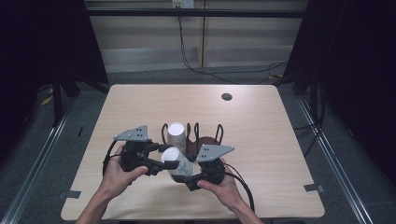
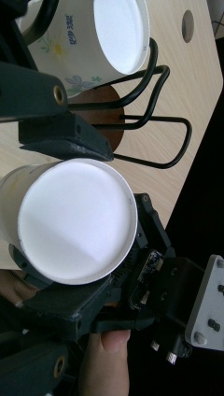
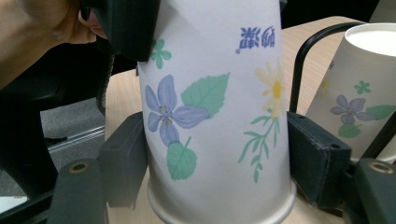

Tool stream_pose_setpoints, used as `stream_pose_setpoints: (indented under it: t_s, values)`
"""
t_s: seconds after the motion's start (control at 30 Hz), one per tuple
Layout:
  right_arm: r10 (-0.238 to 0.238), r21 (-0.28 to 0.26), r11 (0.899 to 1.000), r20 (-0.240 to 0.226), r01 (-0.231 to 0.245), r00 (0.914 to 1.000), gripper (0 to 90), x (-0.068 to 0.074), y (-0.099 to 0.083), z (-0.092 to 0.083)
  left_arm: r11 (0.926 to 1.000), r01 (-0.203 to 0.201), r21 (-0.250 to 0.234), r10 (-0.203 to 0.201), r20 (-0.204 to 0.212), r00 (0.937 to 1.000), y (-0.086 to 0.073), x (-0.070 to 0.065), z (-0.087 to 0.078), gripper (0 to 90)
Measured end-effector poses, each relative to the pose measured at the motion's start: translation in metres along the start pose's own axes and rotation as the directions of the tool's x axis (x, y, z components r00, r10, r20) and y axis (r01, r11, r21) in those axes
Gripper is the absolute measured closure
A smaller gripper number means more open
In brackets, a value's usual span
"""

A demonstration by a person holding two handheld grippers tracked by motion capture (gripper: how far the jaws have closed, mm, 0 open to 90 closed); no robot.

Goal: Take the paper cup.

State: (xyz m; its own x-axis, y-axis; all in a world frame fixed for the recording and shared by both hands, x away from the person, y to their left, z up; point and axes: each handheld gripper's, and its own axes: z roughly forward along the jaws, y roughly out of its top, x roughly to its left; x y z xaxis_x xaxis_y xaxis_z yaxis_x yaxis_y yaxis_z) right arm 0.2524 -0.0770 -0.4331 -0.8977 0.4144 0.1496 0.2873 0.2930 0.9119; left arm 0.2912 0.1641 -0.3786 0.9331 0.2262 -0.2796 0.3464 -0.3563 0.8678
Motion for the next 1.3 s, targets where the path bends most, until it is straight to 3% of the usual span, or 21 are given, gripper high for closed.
stream_pose_setpoints:
  t_s: [0.13,0.33,0.53,0.97,1.3]
  values:
    - [0.008,0.006,1.000,-0.009,-0.008,0.9999,28.8,-0.001,0.000,-0.001,1.0000,0.000,-0.004,0.000,0.002,1.0000,0.000,0.000,-0.001,33.3]
    - [0.024,0.029,0.999,-0.015,-0.023,0.9996,29.3,-0.003,0.000,-0.002,1.0000,0.000,-0.005,0.000,0.013,0.9999,-0.001,0.000,-0.001,23.5]
    - [0.032,0.053,0.998,-0.013,-0.031,0.9994,30.0,-0.004,-0.001,-0.002,0.9998,-0.013,-0.017,0.012,-0.010,0.9999,-0.001,0.001,-0.006,20.4]
    - [0.039,0.087,0.995,-0.004,-0.039,0.9992,30.8,-0.008,0.000,-0.007,0.9994,-0.034,-0.008,0.033,-0.055,0.9980,-0.002,0.002,-0.011,16.9]
    - [0.042,0.134,0.990,0.004,-0.042,0.9991,31.4,-0.013,0.004,-0.016,0.9987,-0.049,0.010,0.050,-0.049,0.9975,-0.005,0.001,-0.008,17.0]
